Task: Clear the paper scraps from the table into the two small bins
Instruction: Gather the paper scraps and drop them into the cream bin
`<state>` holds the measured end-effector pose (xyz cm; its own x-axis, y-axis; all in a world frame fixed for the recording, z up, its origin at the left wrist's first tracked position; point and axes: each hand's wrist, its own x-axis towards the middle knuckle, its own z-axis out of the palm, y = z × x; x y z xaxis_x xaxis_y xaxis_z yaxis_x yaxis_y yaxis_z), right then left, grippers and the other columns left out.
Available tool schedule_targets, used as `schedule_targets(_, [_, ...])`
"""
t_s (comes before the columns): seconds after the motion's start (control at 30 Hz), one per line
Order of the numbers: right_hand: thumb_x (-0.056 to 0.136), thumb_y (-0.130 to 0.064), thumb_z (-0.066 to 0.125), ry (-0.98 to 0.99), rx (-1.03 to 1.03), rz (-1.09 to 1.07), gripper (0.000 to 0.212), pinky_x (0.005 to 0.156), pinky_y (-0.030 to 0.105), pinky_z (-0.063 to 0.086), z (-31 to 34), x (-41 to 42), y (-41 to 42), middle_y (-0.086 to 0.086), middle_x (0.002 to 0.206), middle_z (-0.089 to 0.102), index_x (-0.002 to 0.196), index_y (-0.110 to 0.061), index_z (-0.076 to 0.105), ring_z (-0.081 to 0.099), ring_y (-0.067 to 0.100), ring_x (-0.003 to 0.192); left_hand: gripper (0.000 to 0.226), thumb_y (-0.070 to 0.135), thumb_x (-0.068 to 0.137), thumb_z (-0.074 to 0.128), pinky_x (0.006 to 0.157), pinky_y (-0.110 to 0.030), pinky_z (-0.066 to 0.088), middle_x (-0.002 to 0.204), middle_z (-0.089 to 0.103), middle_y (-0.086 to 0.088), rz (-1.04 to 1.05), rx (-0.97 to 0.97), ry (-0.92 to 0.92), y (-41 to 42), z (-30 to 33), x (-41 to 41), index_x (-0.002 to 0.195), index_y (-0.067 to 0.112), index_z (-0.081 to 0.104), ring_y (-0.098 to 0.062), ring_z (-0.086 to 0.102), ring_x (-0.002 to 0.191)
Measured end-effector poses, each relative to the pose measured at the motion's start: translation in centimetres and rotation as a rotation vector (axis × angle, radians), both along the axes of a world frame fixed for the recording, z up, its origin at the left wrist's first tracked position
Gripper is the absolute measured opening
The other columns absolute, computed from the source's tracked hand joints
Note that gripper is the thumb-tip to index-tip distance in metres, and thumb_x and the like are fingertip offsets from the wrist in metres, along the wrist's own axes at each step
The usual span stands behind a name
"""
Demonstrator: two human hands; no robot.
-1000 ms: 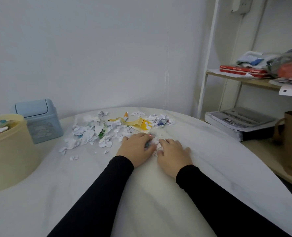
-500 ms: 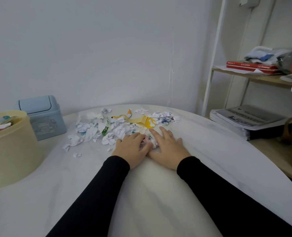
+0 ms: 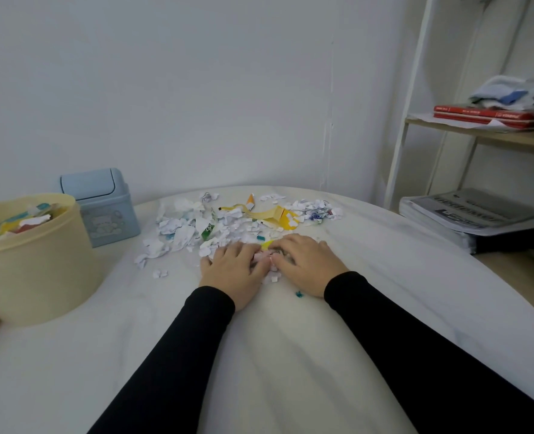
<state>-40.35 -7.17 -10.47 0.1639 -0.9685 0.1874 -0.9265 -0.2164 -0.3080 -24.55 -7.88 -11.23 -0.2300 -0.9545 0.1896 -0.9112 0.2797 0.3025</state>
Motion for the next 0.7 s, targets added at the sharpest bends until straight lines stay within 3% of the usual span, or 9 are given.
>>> schedule_targets(0.13, [0.095,-0.026,0.035,0.009,-0.069,-0.087,0.032,0.094,0.038,0.035,-0.1,-0.4,0.0,0.004,0.123,0.049,0.123,-0.020,0.050,0.045,0.024,0.113,0.042,0.053,0.095,0.033,0.100,-0.038,0.023,0.134,0.046,0.005,0.039,-0.027,-0.007,0.0,0.2,0.3,0.124,0.027,0.048,-0.020,0.037,0.124])
schedule_targets(0.27, [0.091,-0.014,0.039,-0.114,-0.161,-0.128,0.029,0.094,0.038,0.038,-0.2,-1.1,-0.2,0.001,0.125,0.048,0.115,-0.020,0.053,0.044,0.024,0.116,0.040,0.043,0.091,0.038,0.101,-0.040,0.019,0.140,0.040,0.007,0.096,-0.108,0.071,0.4,0.7,0.5,0.129,0.031,0.044,-0.019,0.030,0.129])
schedule_targets(0.37, [0.088,-0.035,0.044,-0.143,-0.252,-0.088,0.043,0.100,0.041,0.035,0.0,-0.6,0.0,-0.004,0.139,0.041,0.130,-0.027,0.046,0.037,0.022,0.128,0.057,0.060,0.086,0.034,0.106,-0.046,0.017,0.152,0.023,0.004,0.099,-0.099,0.109,0.8,0.7,0.1,0.139,0.039,0.030,-0.020,0.018,0.138])
schedule_targets(0.43, [0.089,-0.051,0.038,-0.110,-0.190,-0.009,0.055,0.105,0.043,0.030,0.0,-0.1,0.2,-0.008,0.149,0.031,0.141,-0.035,0.035,0.028,0.017,0.136,0.066,0.067,0.085,0.033,0.108,-0.048,0.016,0.156,0.014,0.003,0.088,-0.038,0.050,1.0,0.4,-0.2,0.144,0.041,0.020,-0.021,0.014,0.141])
schedule_targets(0.5, [0.094,-0.056,0.035,-0.014,-0.098,0.046,0.050,0.105,0.042,0.027,-0.3,0.3,0.1,-0.012,0.148,0.035,0.140,-0.038,0.037,0.031,0.014,0.135,0.072,0.070,0.083,0.032,0.110,-0.047,0.014,0.158,0.009,0.002,0.085,0.030,-0.044,1.0,0.1,-0.4,0.146,0.039,0.017,-0.023,0.011,0.142])
schedule_targets(0.6, [0.095,-0.054,0.035,0.050,-0.099,-0.005,0.040,0.098,0.041,0.032,-0.7,0.1,-0.5,-0.010,0.128,0.053,0.121,-0.031,0.055,0.045,0.016,0.119,0.066,0.069,0.085,0.033,0.108,-0.042,0.018,0.152,0.021,0.000,0.092,-0.001,-0.062,0.8,0.0,-0.6,0.142,0.035,0.031,-0.023,0.020,0.138])
schedule_targets(0.7, [0.095,-0.051,0.039,0.056,-0.137,-0.070,0.037,0.093,0.038,0.039,-0.9,-0.1,-0.7,-0.003,0.117,0.054,0.116,-0.026,0.057,0.046,0.021,0.110,0.048,0.057,0.092,0.038,0.101,-0.036,0.030,0.133,0.037,-0.002,0.061,-0.086,-0.027,0.5,-0.1,-0.4,0.130,0.029,0.047,-0.023,0.035,0.123])
